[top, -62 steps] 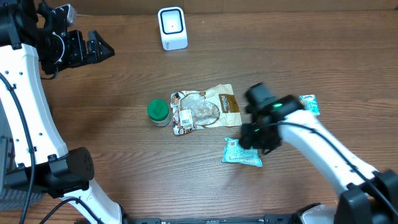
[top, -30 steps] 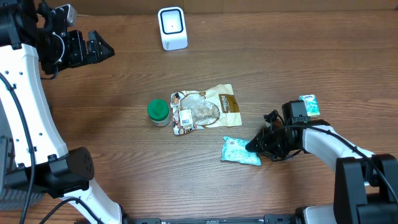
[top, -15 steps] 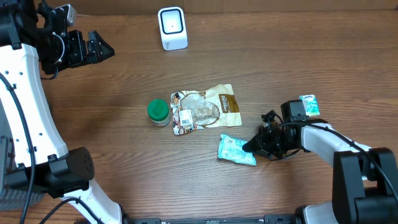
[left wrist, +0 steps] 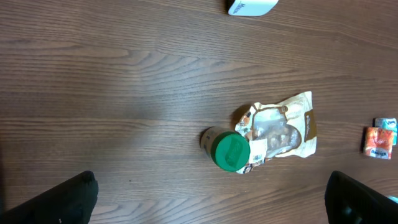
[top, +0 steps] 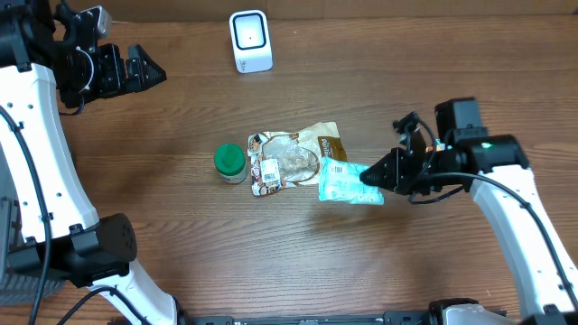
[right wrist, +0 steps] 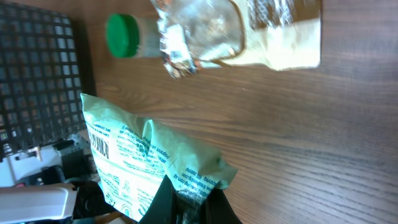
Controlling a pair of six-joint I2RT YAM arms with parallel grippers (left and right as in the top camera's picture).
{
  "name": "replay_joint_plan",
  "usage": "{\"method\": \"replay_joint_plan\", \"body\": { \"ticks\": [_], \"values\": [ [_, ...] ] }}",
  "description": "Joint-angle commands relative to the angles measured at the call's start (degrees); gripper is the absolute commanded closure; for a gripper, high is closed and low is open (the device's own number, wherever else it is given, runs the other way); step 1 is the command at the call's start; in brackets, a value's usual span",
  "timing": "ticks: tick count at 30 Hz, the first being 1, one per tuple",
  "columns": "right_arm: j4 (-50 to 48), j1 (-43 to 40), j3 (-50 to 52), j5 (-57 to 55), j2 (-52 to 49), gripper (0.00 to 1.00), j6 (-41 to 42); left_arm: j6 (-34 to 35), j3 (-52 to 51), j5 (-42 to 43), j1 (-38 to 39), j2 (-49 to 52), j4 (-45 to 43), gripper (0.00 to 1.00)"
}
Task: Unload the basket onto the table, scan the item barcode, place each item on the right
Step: 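Lift the teal wipes pack up toward the scanner, then hold the wipes pack in front of the scanner with the right gripper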
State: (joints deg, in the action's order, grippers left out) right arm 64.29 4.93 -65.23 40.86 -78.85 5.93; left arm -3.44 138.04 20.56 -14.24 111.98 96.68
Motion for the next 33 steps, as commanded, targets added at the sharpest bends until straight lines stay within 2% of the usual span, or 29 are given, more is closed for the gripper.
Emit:
{"method": "replay_joint_plan", "body": {
  "ticks": [1, 9, 13, 16, 21, 27, 30, 33],
  "values": [
    [0.79, 0.79, -3.78, -0.07, 3.06, 0.96, -2.69, -1.07, 0.55, -0.22, 0.39, -0.35, 0.11, 0.01],
    [0.96, 2.58, -4.31, -0.59, 6.75, 0.96, -2.51, -1.07, 0.55, -0.20, 0.39, -0.35, 0.11, 0.01],
    [0.79, 3.02, -4.46, -7.23, 6.40, 0.96, 3.19, -1.07, 0.55, -0.22, 0.39, -0.35, 0.11, 0.00],
    [3.17, 5.22, -8.85, -12.66, 2.99, 0.96, 5.14, -1.07, 0.55, -0.22, 0.39, -0.35, 0.11, 0.00],
    [9.70, 10.69, -23.76, -21.90, -7.93, 0.96, 6.14, -1.07, 0.55, -0.22, 0.39, -0.35, 0.11, 0.00],
    [13.88, 16.70, -50.16, -34.14, -25.68, 0.96, 6.32, -1.07, 0.55, -0.22, 0.39, -0.35, 0.11, 0.01],
    [11.80, 19.15, -60.83, -46.80, -33.22, 0.96, 3.54, -1.07, 0.55, -0.20, 0.39, -0.35, 0.11, 0.00],
    [4.00, 21.84, -63.36, -61.88, -38.01, 0.96, -0.90, -1.07, 0.55, -0.20, 0.39, -0.35, 0.11, 0.01]
  ]
}}
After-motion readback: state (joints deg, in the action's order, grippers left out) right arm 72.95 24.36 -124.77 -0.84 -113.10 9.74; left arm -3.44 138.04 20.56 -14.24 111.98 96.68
